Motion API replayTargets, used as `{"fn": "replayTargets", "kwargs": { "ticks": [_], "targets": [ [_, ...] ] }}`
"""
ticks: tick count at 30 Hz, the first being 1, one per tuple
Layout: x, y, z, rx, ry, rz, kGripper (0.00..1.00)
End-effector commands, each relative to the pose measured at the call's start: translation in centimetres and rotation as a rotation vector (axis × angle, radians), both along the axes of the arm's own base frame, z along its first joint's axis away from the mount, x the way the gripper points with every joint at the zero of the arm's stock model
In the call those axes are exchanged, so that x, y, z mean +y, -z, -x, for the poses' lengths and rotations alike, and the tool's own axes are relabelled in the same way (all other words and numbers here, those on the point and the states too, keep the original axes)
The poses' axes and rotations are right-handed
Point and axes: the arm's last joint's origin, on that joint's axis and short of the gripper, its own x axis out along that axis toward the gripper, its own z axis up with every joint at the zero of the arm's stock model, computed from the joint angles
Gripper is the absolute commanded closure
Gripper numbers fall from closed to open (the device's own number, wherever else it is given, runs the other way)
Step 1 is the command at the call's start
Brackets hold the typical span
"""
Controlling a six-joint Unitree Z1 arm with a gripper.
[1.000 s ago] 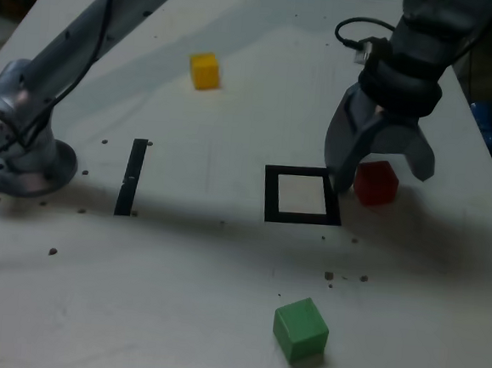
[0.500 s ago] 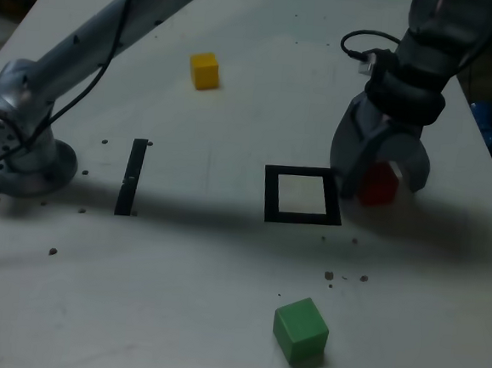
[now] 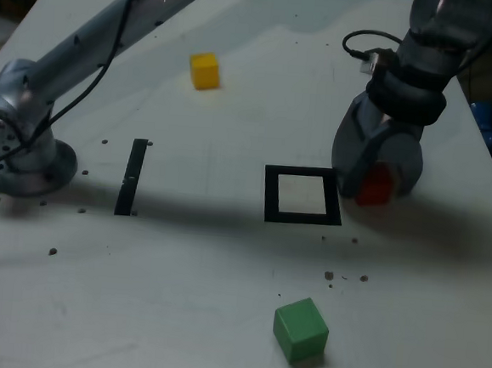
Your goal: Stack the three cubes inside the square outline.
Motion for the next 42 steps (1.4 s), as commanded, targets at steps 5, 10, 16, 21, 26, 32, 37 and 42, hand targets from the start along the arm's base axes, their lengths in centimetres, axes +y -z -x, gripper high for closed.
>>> {"fn": "replayTargets", "kwargs": {
  "ticks": [5, 10, 16, 21, 26, 32, 37, 42],
  "targets": [
    [-0.1, -1.4, 1.0, -0.006, 0.014, -0.001, 0.66],
    [-0.1, -2.8, 2.6, -0.003, 0.026, -0.004, 0.66],
    [-0.1, -4.2, 5.5, -0.012, 0.041, -0.008, 0.66],
    [-0.1, -4.1, 7.9, -0.020, 0.063, -0.002, 0.66],
    [-0.3, -3.3, 9.6, -0.008, 0.081, 0.007, 0.66],
    [-0.9, -2.4, 10.3, -0.005, 0.108, 0.009, 0.66],
    [-1.3, -1.9, 10.3, -0.015, 0.124, 0.008, 0.66],
    [-1.4, -1.5, 10.2, -0.022, 0.131, 0.008, 0.66]
  ]
}}
